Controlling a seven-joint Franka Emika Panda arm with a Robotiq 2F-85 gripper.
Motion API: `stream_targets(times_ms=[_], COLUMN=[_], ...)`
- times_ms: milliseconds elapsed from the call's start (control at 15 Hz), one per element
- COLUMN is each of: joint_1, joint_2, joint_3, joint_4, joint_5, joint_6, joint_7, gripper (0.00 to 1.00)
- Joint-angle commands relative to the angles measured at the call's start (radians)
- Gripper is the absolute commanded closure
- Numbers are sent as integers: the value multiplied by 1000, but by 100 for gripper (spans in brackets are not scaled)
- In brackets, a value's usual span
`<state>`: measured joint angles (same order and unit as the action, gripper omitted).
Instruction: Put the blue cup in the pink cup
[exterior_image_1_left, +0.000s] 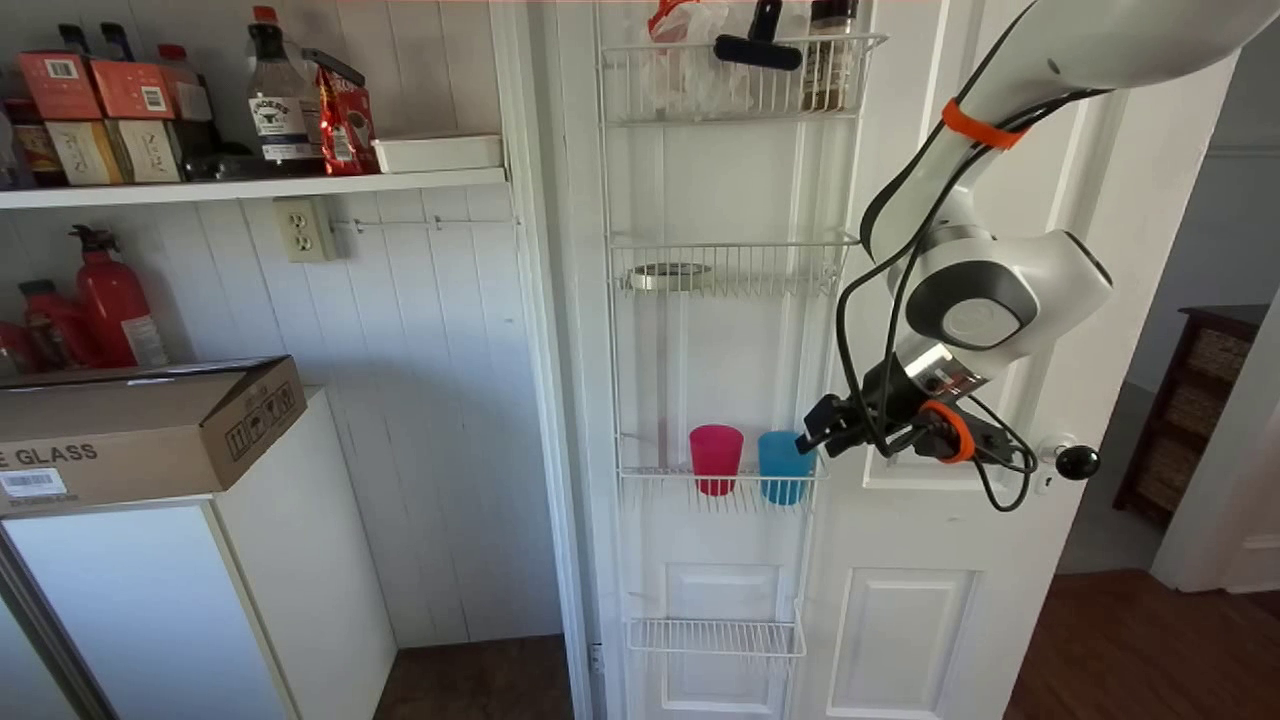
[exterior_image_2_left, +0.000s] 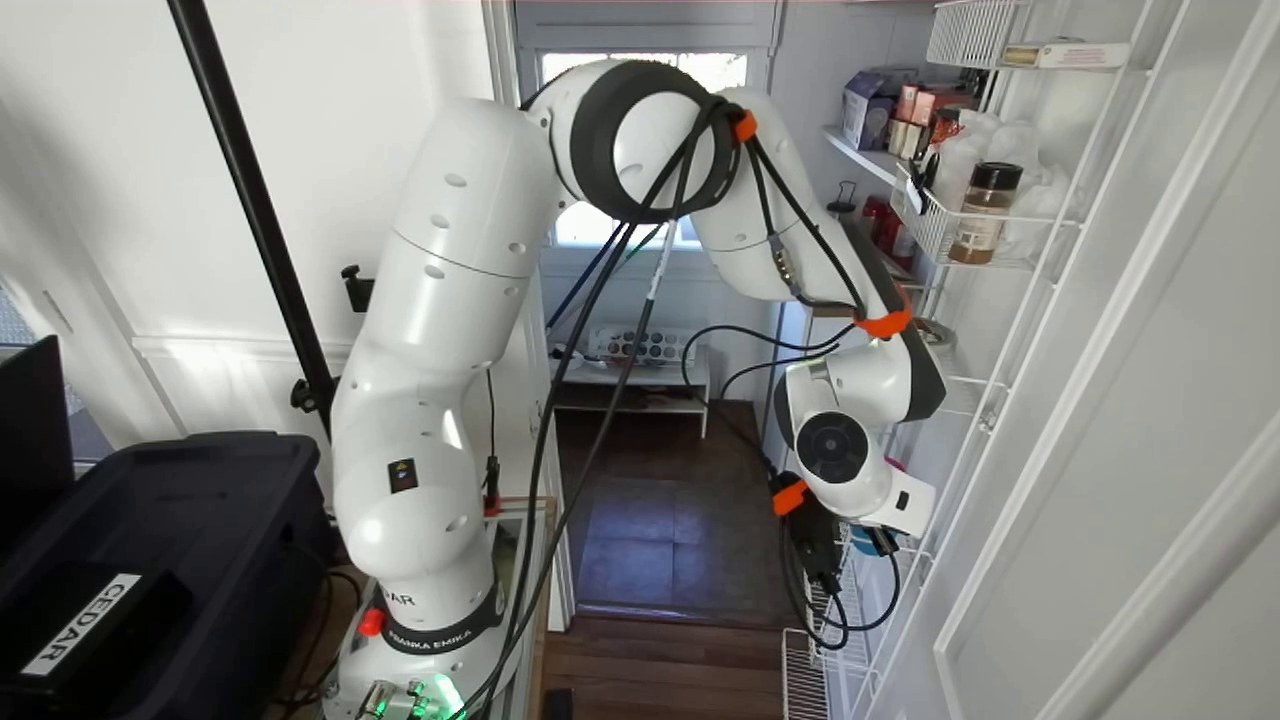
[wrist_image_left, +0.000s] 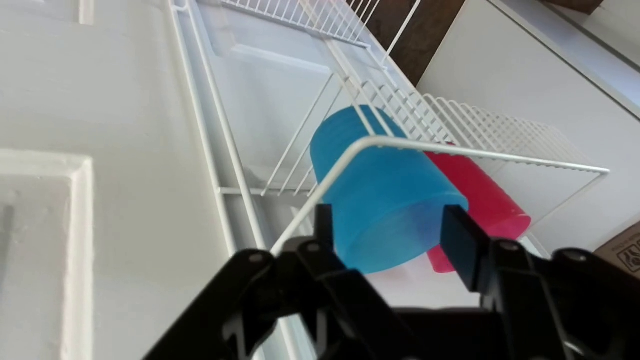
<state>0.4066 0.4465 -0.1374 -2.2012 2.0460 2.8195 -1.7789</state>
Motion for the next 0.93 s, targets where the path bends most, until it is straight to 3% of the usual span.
stream_targets(times_ms=[0,67,333,400,467,533,667,867], joint_1=[3,2,2,2,2,2,2,3], joint_2=[16,18,25,25,25,25,24,27], joint_3=[-10,-10,-12,-13,-13,-15,-17,-25], joint_4=[11,11,11,11,11,11,12,22], joint_5=[53,56,67,69,70,74,81,122], joint_6=[-18,-19,-21,-22,-21,-22,-22,-30], joint_7=[-48,-48,-49,-48,-48,-49,-51,-70], gripper=[38,54,80,81,74,49,45,26])
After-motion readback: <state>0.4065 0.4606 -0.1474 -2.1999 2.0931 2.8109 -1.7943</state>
